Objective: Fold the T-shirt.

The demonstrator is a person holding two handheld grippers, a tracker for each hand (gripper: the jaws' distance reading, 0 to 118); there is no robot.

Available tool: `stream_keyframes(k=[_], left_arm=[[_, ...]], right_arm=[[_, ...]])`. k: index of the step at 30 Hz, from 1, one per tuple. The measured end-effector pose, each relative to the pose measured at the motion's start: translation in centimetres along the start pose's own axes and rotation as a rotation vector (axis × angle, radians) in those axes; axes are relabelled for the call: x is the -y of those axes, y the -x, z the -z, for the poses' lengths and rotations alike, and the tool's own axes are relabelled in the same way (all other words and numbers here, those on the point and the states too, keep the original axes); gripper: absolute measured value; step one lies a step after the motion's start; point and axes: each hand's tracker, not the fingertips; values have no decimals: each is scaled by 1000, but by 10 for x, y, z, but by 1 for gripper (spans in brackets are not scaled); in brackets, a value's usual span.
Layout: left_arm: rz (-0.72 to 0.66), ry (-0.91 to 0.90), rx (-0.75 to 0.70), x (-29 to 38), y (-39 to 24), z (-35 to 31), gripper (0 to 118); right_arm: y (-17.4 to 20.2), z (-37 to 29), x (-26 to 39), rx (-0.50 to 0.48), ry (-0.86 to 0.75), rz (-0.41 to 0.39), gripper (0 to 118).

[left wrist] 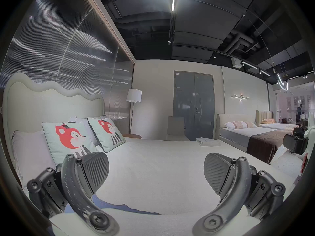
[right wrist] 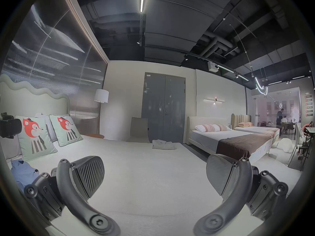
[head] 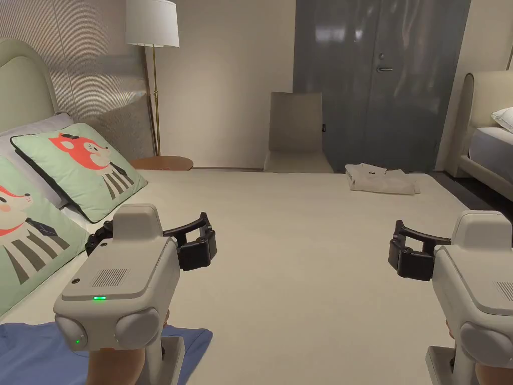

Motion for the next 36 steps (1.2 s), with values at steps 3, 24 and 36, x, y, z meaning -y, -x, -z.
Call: stream_keyframes(k=[3,24,36], left_arm=[[1,1,-1,0,1,-1,111],[10,-18,-5,0,-1,-5,111],[21,-50,-16,-3,-1,-8,111]], right_arm=[[-1,-1,0,0,-2,6,118],[-7,-4,-2,23,-15,31,118],[-7,-6,-1,11,-19,26,118]])
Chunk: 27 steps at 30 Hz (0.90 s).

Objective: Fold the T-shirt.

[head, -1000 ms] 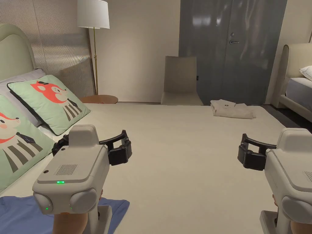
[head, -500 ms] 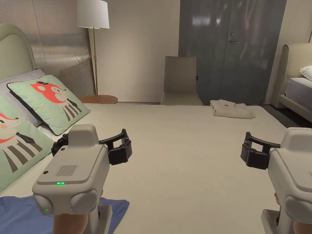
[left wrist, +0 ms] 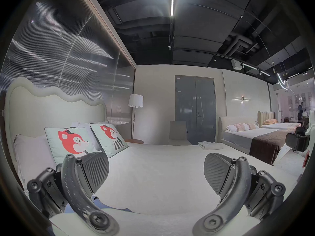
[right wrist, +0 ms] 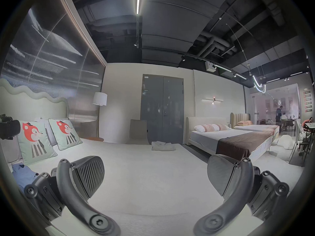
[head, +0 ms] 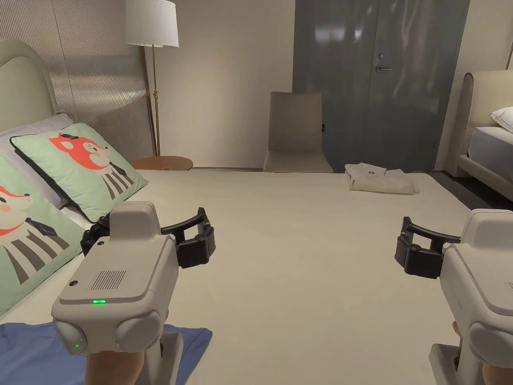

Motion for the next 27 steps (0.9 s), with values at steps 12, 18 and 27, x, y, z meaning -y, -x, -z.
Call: stream_keyframes(k=[12,18,27], left_arm=[[-1,-6,4,2,-1,-1,111],[6,-4,4,0,-2,-1,111],[-1,7,7,2,-3,-2,111]], right_arm=[[1,-3,-2,5,-21,-10,118],[1,-3,-3,7,-28,-12,118],[0,-5,-3,5,-23,-20,118]])
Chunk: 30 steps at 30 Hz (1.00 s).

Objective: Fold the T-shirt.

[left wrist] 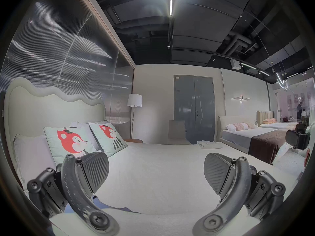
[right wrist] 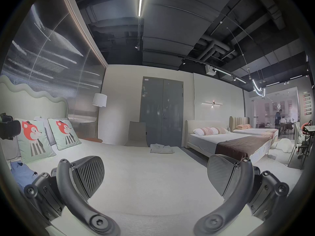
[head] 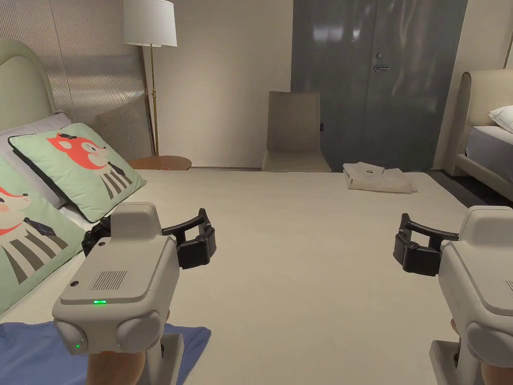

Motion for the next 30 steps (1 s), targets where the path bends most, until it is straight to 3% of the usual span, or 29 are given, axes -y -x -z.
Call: stream_keyframes(k=[11,13,14,15,16,19,21,25,30], left_arm=[[3,2,2,-1,-2,-1,110],[-2,6,0,-1,-2,-2,98],[-5,6,5,-1,-1,-3,78],[-12,3,21,-2,-1,-4,39],[-12,4,28,-2,-1,-5,27],[-4,10,20,0,-5,-4,0],[-4,23,48,1,-6,-4,0],[16,18,32,2,-6,-6,0],[27,10,-32,-5,27,-20,0]], right_arm=[[0,0,0,-2,10,6,118],[-1,-1,0,-1,14,7,116],[-1,-1,0,-9,22,9,105],[-2,-2,1,-21,21,15,68],[-2,-5,1,-18,10,16,41],[0,-4,1,49,18,0,2],[-2,-3,-1,-24,44,43,0],[5,-4,1,-12,25,-4,0],[39,5,-2,-101,20,18,0]])
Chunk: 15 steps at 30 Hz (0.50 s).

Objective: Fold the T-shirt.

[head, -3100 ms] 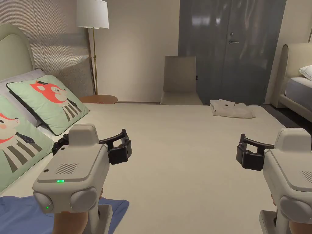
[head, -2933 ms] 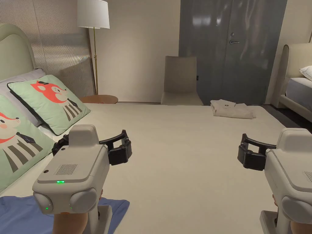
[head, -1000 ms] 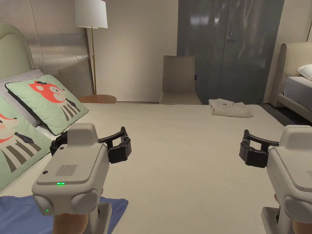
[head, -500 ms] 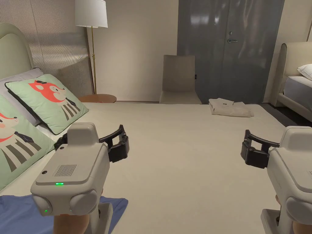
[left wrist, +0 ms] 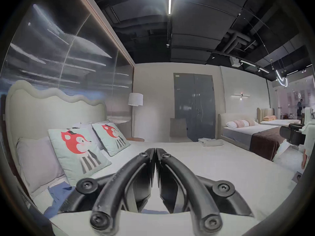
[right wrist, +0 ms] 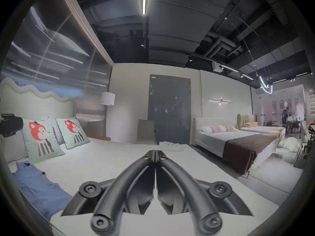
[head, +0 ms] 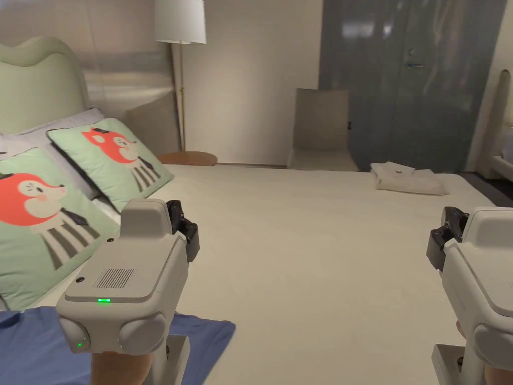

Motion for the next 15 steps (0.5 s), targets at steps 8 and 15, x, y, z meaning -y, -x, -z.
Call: stream_keyframes(k=[8,15], left_arm=[[38,11,-253,-6,92,-40,0],[38,78,-315,11,126,-49,0]], right_arm=[[98,20,3,-249,-4,40,1],[147,32,20,-345,36,19,1]])
